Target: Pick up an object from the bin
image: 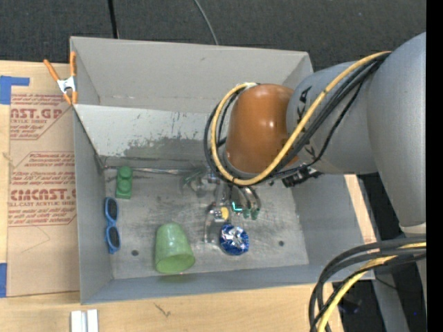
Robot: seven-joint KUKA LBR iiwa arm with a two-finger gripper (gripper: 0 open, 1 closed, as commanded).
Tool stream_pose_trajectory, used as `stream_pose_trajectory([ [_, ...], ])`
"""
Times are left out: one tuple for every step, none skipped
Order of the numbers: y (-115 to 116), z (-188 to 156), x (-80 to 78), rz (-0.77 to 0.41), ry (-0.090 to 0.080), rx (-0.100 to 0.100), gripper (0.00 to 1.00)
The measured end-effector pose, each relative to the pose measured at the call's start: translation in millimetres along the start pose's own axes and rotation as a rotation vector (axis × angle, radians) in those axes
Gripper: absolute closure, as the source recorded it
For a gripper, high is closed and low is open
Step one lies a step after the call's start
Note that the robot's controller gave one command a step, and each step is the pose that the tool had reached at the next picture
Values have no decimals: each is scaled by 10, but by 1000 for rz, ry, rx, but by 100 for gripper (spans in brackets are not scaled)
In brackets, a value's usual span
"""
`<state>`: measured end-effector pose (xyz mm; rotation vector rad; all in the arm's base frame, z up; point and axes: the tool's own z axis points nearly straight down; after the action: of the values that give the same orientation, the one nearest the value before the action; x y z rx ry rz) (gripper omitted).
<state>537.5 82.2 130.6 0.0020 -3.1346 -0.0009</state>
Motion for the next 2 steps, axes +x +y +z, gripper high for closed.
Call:
stream_pose_trajectory([
  [-535, 534, 112, 27, -11, -1, 0],
  [-1172, 560, 70, -30, -16, 0, 0],
])
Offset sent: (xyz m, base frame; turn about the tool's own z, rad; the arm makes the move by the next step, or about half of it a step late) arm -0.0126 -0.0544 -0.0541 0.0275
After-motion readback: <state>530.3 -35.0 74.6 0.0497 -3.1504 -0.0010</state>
